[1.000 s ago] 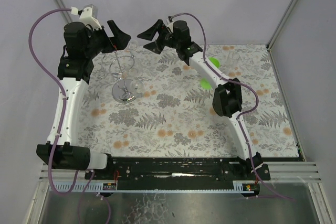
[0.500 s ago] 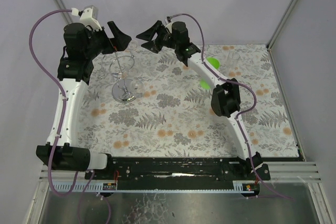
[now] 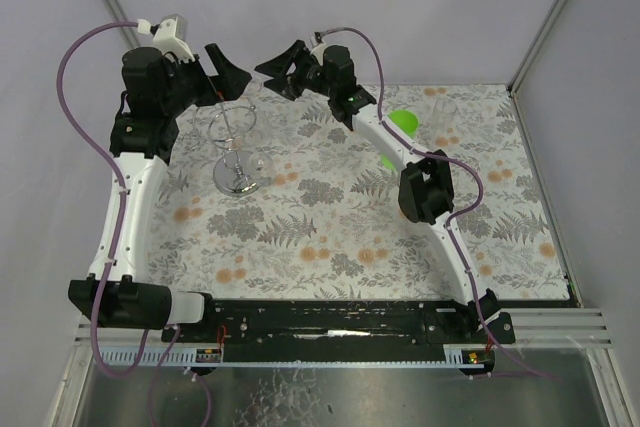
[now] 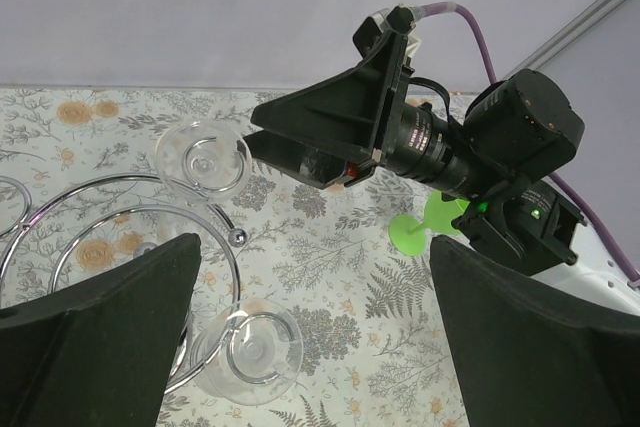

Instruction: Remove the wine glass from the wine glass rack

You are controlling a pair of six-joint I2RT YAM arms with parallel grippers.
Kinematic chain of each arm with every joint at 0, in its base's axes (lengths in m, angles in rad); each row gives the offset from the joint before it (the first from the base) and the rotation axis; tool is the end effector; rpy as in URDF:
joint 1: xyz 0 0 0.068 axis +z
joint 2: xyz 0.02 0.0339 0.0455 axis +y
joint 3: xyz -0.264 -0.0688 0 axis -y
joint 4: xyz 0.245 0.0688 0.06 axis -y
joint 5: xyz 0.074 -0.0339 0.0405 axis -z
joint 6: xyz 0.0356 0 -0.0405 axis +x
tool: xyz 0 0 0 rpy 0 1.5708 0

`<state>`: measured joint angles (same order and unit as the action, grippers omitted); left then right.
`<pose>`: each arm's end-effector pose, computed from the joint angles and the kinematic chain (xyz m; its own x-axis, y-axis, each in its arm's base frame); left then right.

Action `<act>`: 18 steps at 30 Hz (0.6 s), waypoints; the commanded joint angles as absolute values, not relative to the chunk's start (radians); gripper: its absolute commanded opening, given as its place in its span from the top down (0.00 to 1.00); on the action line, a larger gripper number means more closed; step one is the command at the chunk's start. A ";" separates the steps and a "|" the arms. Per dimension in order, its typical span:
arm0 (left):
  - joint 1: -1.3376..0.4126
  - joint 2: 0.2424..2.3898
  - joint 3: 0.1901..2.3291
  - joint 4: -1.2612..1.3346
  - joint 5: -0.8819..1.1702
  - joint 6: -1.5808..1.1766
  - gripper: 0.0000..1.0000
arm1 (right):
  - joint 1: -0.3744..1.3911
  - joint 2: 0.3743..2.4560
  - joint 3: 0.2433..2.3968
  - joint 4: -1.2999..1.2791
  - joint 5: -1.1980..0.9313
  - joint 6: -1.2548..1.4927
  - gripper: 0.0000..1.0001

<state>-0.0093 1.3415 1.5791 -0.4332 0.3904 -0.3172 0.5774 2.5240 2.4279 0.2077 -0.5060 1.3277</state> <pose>0.2887 -0.0162 0.4658 -0.3038 -0.2856 -0.9089 0.3022 0.8759 -0.3762 0.4844 0.3361 0.3143 -0.8327 0.4708 -0.2916 -0.3026 0.0541 0.9516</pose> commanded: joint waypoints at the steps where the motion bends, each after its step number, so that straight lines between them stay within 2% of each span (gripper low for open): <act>1: -0.002 1.317 1.568 -0.359 0.410 -0.325 0.04 | 0.593 2.526 2.436 0.315 -0.477 1.339 0.31; 18: -0.001 1.318 1.557 -0.347 0.421 -0.332 0.04 | 0.600 2.560 2.441 0.315 -0.440 1.346 0.34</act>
